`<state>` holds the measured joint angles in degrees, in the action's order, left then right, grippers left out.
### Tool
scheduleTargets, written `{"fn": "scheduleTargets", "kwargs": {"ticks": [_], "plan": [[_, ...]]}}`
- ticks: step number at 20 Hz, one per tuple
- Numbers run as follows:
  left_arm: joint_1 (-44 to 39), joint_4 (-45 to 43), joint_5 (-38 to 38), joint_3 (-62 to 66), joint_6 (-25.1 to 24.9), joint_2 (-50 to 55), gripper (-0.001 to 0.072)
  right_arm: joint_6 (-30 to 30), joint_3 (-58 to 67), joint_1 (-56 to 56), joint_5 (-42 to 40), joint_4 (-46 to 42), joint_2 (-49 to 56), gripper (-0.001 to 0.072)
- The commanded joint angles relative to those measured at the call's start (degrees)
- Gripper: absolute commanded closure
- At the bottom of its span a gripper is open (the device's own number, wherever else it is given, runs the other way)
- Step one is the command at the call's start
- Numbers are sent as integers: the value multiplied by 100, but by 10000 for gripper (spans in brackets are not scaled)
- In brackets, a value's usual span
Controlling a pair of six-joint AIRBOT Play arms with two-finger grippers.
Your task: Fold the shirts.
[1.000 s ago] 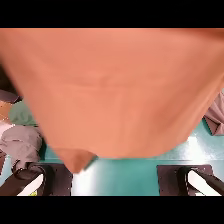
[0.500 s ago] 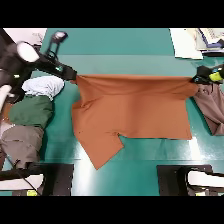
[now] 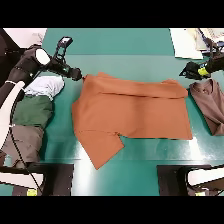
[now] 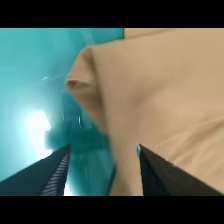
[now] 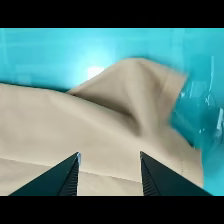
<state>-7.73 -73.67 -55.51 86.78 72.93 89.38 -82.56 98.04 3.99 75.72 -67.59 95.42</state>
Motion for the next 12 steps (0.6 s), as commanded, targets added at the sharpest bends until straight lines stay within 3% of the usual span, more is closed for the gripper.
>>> {"fn": "scheduleTargets", "kwargs": {"ticks": [1, 5, 12], "plan": [[313, -186, -1088, 485, 107, -55, 213, 22, 361, 168, 739, 13, -11, 275], [1130, 212, -2168, -129, 374, -518, 214, 308, -798, 494, 1154, 55, -955, 275], [1473, 1624, -1429, -3956, 295, -2363, 213, 472, -3344, 619, 979, 61, -2667, 276]]}}
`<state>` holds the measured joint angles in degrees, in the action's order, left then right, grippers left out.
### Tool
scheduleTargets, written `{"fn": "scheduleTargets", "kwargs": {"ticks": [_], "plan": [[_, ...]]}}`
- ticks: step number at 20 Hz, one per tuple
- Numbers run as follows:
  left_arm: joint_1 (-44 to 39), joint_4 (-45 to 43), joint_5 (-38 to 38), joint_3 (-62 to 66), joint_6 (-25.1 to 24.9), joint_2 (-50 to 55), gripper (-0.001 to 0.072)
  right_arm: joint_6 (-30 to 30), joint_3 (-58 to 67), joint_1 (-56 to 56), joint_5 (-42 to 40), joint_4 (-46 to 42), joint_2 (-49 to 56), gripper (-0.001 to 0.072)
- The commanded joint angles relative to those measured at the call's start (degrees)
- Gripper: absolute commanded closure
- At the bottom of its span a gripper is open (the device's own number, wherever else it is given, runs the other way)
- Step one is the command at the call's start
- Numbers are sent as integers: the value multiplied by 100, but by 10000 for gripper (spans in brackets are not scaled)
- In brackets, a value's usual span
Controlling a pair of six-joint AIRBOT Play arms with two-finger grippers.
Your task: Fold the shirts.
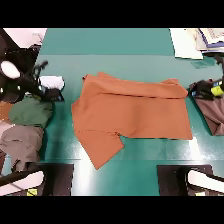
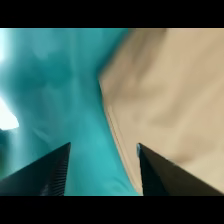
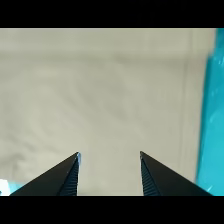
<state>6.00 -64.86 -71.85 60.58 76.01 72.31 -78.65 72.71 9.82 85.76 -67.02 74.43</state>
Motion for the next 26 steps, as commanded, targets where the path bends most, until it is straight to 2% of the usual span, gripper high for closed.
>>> {"fn": "scheduleTargets", "kwargs": {"ticks": [1, 4, 8, 10, 12, 16, 17, 18, 19, 20, 26], "plan": [[101, 1023, 282, -1788, -151, -857, 213, 81, -970, 35, -26, 7, -708, 276], [101, 1189, 496, -2682, -146, -1224, 213, 83, -1211, 35, -17, 0, -1069, 275], [98, 1298, 658, -3211, -153, -1250, 213, 81, -1014, 35, -20, 2, -1274, 275], [72, 1587, 874, -3405, -356, -1250, 213, 76, -885, 33, -13, 4, -1285, 276], [-203, 1871, 1110, -3571, -457, -1248, 213, 72, -824, 33, -9, 9, -1285, 276], [-1040, 2052, 1775, -3635, -337, -1248, 215, 72, -820, 35, 46, 4, -1285, 276], [-1080, 2166, 1860, -3635, -260, -1250, 317, 74, -820, 61, 107, -26, -1285, 275], [-1078, 2267, 1926, -3622, -251, -1250, 627, 74, -839, 142, 199, -7, -1285, 275], [-1078, 2267, 1963, -3563, -251, -1250, 670, 79, -894, 254, 295, -11, -1285, 275], [-1078, 2245, 1945, -3449, -251, -1250, 677, 87, -1019, 396, 356, -13, -1307, 276], [-1080, 2227, 1565, -2435, -378, -1250, 677, 435, -2787, 2184, 105, -59, -1591, 270]]}}
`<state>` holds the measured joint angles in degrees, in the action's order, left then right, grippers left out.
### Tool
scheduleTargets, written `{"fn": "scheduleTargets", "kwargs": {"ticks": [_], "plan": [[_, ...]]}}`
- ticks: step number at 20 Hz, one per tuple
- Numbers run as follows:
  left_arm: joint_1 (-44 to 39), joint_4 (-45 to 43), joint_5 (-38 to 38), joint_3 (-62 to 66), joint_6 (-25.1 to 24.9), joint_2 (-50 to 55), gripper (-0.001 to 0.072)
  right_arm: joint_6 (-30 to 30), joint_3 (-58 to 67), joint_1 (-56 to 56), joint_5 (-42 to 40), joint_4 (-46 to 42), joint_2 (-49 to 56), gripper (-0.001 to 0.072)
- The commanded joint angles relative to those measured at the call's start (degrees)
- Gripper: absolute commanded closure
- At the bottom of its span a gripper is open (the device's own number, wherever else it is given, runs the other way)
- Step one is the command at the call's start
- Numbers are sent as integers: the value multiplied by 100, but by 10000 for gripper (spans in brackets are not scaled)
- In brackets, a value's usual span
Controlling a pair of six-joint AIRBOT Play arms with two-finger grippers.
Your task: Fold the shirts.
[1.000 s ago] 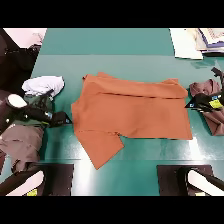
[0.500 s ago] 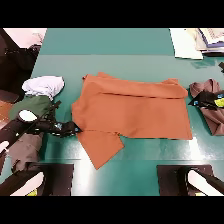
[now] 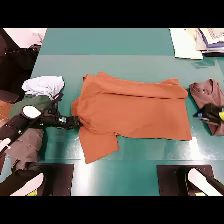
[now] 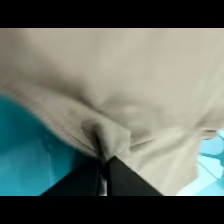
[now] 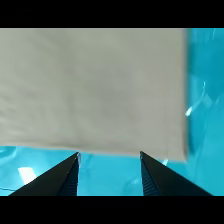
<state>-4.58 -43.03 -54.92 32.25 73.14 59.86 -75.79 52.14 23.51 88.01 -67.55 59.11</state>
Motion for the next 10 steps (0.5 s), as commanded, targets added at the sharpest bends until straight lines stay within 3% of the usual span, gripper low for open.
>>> {"fn": "scheduleTargets", "kwargs": {"ticks": [1, 4, 10], "plan": [[-22, 42, -155, 492, -129, -4, 677, 232, -970, 1185, -144, 15, 61, 257], [-20, 37, -153, 542, -160, -4, 677, 699, -1397, 1917, -315, 44, 562, 273], [-22, 44, -101, 542, -157, -4, 677, 734, -1497, 1799, -953, 94, 1071, 284]]}}
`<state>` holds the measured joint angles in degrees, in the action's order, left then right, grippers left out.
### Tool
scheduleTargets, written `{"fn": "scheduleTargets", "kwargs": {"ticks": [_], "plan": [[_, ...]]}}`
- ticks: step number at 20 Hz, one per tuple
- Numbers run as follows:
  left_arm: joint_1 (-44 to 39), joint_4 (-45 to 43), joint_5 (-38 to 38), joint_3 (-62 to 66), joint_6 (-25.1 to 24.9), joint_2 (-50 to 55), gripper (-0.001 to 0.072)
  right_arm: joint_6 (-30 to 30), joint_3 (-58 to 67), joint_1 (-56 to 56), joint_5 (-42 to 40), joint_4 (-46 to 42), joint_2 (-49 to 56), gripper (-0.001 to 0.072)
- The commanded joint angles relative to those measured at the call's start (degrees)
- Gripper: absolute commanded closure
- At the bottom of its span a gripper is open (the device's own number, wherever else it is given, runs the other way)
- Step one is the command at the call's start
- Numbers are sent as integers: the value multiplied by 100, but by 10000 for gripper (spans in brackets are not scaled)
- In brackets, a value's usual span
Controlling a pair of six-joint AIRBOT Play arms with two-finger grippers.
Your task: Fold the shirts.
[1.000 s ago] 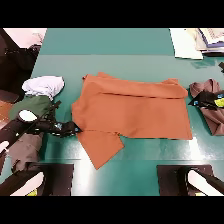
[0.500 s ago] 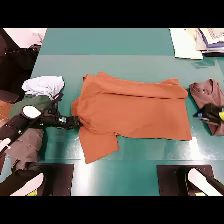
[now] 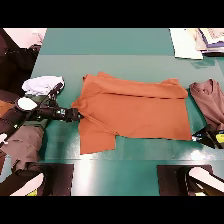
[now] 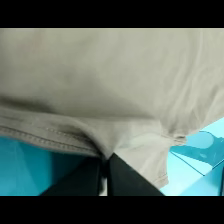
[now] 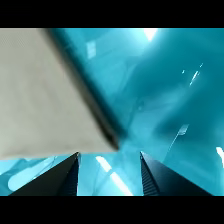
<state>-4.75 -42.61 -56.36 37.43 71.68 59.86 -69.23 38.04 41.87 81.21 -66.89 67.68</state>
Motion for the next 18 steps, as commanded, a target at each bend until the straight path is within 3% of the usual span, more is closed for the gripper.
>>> {"fn": "scheduleTargets", "kwargs": {"ticks": [1, 3, 4, 5, 6, 8, 9, 13, 18], "plan": [[-4, 0, 66, 24, -13, -4, 678, 79, -87, -179, -299, 35, 275, 284], [-4, 0, 68, 24, -13, -4, 677, 76, -85, -546, -411, 39, 385, 285], [-4, 0, 66, 24, -13, -4, 677, 70, -85, -699, -474, 46, 411, 319], [-4, -4, 63, 24, -13, -4, 677, 70, -85, -835, -529, 61, 402, 416], [-4, -9, 61, 24, -13, -4, 677, 70, -85, -953, -595, 81, 361, 430], [-2, -26, 33, 26, -13, -4, 678, 76, -83, -1091, -678, 81, 195, 650], [-2, -28, 31, 26, -11, -4, 678, 76, -83, -1139, -708, 87, 61, 696], [-2, -492, -173, 726, 175, -15, 679, 61, 369, -1458, -575, 319, -686, 697], [-2, -1102, -990, 3495, 273, -15, 678, -278, 2481, -2341, -656, 1250, -1283, 697]]}}
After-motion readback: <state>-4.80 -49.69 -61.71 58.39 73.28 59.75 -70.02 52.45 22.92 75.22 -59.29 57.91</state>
